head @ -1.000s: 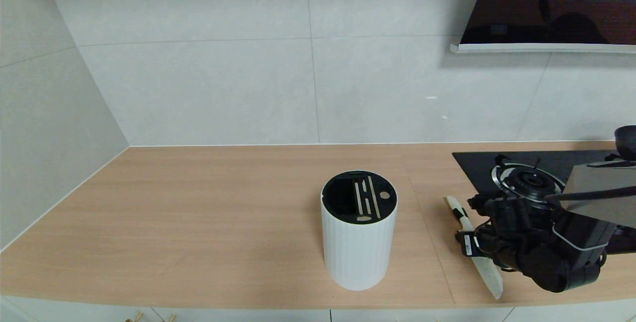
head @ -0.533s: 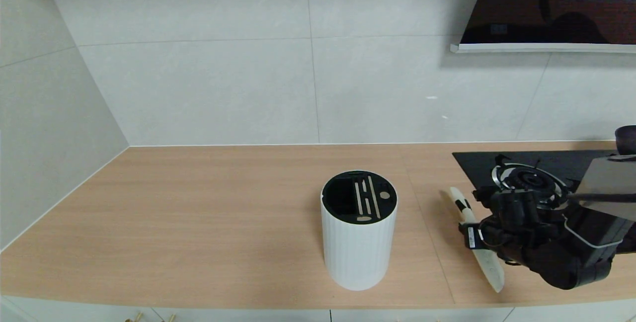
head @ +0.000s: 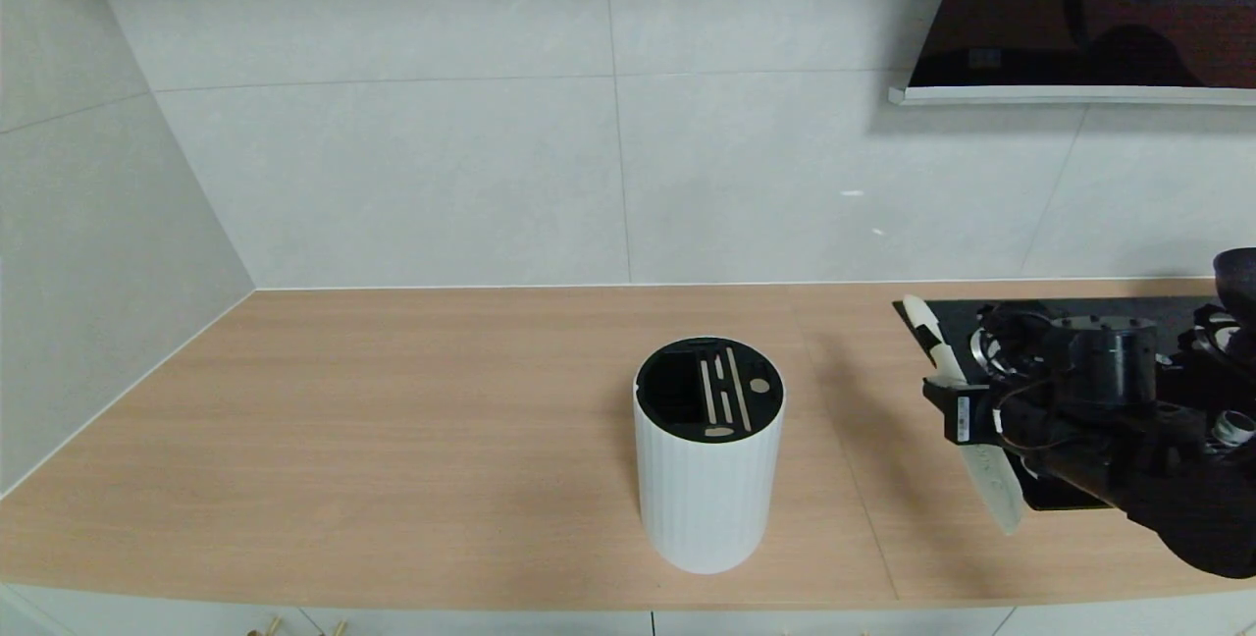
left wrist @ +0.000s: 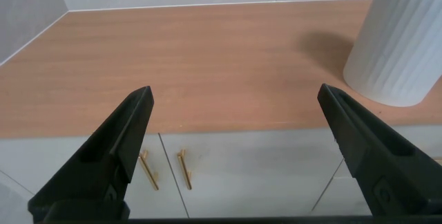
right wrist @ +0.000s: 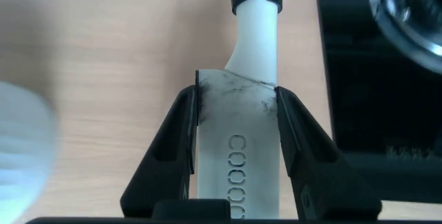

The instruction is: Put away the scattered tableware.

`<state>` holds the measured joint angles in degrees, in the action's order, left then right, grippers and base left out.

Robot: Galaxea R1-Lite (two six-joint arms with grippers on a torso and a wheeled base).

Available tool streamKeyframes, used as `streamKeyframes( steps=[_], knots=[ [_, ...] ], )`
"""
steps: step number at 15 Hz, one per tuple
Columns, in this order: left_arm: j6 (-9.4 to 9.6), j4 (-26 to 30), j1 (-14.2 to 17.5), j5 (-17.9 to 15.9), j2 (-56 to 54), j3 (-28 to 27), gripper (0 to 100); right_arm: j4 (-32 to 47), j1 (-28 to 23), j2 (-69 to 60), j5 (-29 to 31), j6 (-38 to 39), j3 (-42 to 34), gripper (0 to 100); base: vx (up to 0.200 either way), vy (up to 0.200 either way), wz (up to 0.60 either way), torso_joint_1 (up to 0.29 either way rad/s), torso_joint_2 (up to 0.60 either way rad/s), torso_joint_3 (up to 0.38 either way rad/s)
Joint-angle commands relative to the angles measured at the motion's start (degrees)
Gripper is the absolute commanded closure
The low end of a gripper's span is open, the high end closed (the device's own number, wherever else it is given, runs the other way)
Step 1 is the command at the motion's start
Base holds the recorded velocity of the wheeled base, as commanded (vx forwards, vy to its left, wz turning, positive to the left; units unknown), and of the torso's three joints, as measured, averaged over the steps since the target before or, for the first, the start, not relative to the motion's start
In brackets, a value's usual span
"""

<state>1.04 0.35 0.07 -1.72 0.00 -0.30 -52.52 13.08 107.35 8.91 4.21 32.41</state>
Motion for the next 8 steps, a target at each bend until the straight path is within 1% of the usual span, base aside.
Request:
streamKeyframes(
  steps=[1, 2, 3, 4, 5, 6, 7, 8],
  knots=[
    [-0.95, 0.3, 0.0, -0.7, 0.0, -3.7, 0, -0.4, 0.5, -5.7, -0.2, -0.4, -0.9, 100, 0.0, 0.0, 0.0, 0.0, 0.0, 0.0],
    [-1.83, 1.8, -0.2, -2.9, 1.1, -6.6, 0, -0.4, 0.6, -7.5, -0.6, -0.7, -0.6, 100, 0.0, 0.0, 0.0, 0.0, 0.0, 0.0],
    [-1.92, 4.6, -1.2, -6.7, 4.5, -10.2, 0, -0.3, 0.6, -8.5, -0.9, -1.5, 0.5, 100, 0.0, 0.0, 0.0, 0.0, 0.0, 0.0],
    [-1.92, 6.1, -2.1, -10.1, 8.3, -13.1, 0, 0.0, 0.8, -8.8, -1.1, -1.9, 2.0, 100, 0.0, 0.0, 0.0, 0.0, 0.0, 0.0],
    [-2.09, 7.1, -3.9, -16.4, 18.1, -18.7, 0, 1.0, 2.7, -9.2, -1.3, -2.1, 6.2, 100, 0.0, 0.0, 0.0, 0.0, 0.0, 0.0],
    [-2.71, 6.4, -4.6, -20.7, 26.5, -22.9, 0, 3.3, 4.8, -9.2, -1.2, -2.1, 9.3, 100, 0.0, 0.0, 0.0, 0.0, 0.0, 0.0],
    [-3.23, 4.9, -4.8, -24.2, 35.9, -28.2, 0, 5.9, 6.9, -9.2, -1.1, -2.1, 12.2, 100, 0.0, 0.0, 0.0, 0.0, 0.0, 0.0],
    [-3.15, 2.4, -4.9, -26.3, 43.8, -32.5, 0, 6.8, 8.7, -9.2, -1.1, -2.0, 14.0, 100, 0.0, 0.0, 0.0, 0.0, 0.0, 0.0]
  ],
)
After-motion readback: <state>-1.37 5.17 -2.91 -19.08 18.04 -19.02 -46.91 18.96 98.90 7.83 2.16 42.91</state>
